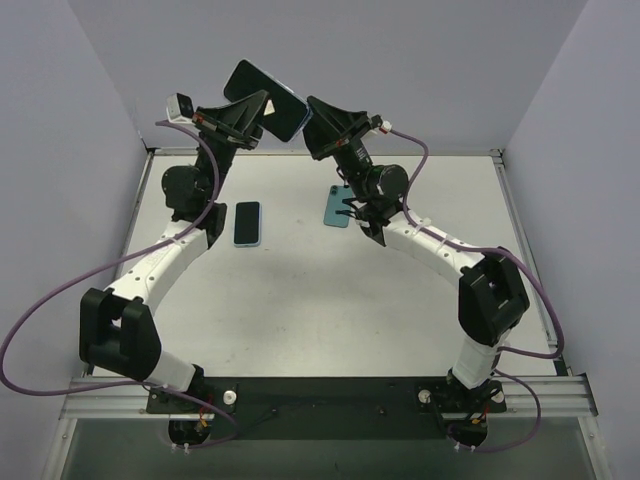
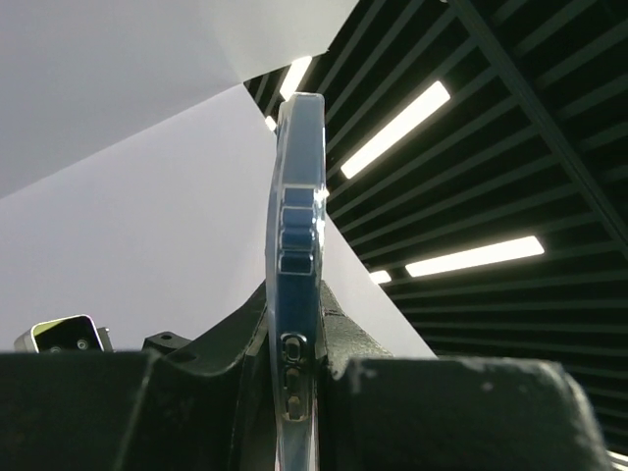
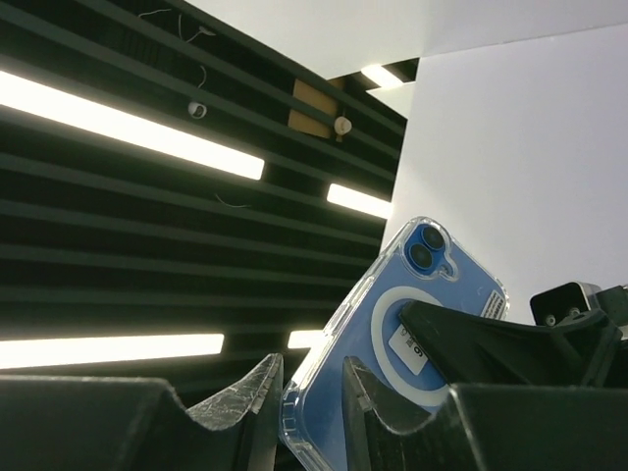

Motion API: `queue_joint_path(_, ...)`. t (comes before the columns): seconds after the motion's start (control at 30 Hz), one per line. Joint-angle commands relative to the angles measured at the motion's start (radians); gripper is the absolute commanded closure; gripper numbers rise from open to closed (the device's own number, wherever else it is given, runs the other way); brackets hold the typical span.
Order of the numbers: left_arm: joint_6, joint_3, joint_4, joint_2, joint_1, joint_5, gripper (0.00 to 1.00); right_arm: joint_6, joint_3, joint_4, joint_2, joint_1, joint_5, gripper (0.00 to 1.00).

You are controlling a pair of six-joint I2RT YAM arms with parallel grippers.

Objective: Take the phone out of the phone case
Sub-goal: Remove the phone case from the phone.

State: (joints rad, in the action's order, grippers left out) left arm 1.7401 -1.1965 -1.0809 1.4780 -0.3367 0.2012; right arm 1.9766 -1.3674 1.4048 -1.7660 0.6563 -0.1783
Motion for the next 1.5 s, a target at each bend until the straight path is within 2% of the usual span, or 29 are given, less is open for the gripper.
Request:
queue_joint_path(0.0,0.145,-0.121,-0.585,-0.124,-0.042,0.104,1.00,0.255,-0.019,0.261,-0.046,0.000,0.091,1.00)
queue_joint_path(0.23,0.144,-0.110,-0.574,-0.137,-0.044,0.090,1.00,0.167,0.027,0.232,-0.017,-0.004,0.019,1.00)
queue_joint_path(0.5,0.141,-0.089,-0.544,-0.162,-0.044,0.092,1.00,-0.105,0.230,-0.023,0.160,-0.047,-0.121,1.00)
queue_joint_path(0.57,0.141,-0.080,-0.536,-0.165,-0.044,0.099,1.00,-0.140,0.235,-0.081,0.193,-0.075,-0.185,1.00)
queue_joint_path(0.6,0.144,-0.066,-0.531,-0.165,-0.044,0.102,1.00,-0.195,0.237,-0.110,0.209,-0.083,-0.211,0.96)
queue_joint_path(0.67,0.138,-0.046,-0.493,-0.170,-0.044,0.131,1.00,-0.280,0.235,-0.286,0.287,-0.104,-0.280,0.82)
queue_joint_path(0.7,0.128,-0.014,-0.464,-0.179,-0.044,0.145,1.00,-0.423,0.206,-0.381,0.318,-0.107,-0.308,0.78)
queue_joint_path(0.73,0.119,0.006,-0.436,-0.185,-0.042,0.155,1.00,-0.500,0.180,-0.617,0.379,-0.109,-0.334,0.74)
queue_joint_path(0.77,0.102,0.032,-0.385,-0.191,-0.044,0.168,1.00,-0.597,0.160,-0.736,0.411,-0.104,-0.326,0.65)
queue_joint_path(0.8,0.095,0.064,-0.352,-0.194,-0.044,0.182,1.00,-0.675,0.127,-0.842,0.445,-0.101,-0.311,0.62)
queue_joint_path(0.83,0.085,0.081,-0.323,-0.197,-0.042,0.194,1.00,-0.811,0.117,-1.016,0.505,-0.100,-0.282,0.59)
queue_joint_path(0.9,0.055,0.107,-0.234,-0.196,-0.045,0.228,1.00,-0.896,0.104,-1.113,0.559,-0.103,-0.222,0.52)
queue_joint_path(1.03,0.027,0.133,-0.174,-0.177,-0.048,0.262,1.00,-1.085,0.016,-1.358,0.641,-0.103,-0.164,0.42)
queue_joint_path(1.17,0.021,0.135,-0.152,-0.145,-0.059,0.294,1.00,-1.185,-0.050,-1.461,0.652,-0.096,-0.165,0.41)
queue_joint_path(1.47,0.006,0.127,-0.100,-0.117,-0.073,0.326,1.00,-1.262,-0.114,-1.488,0.622,-0.017,-0.159,0.41)
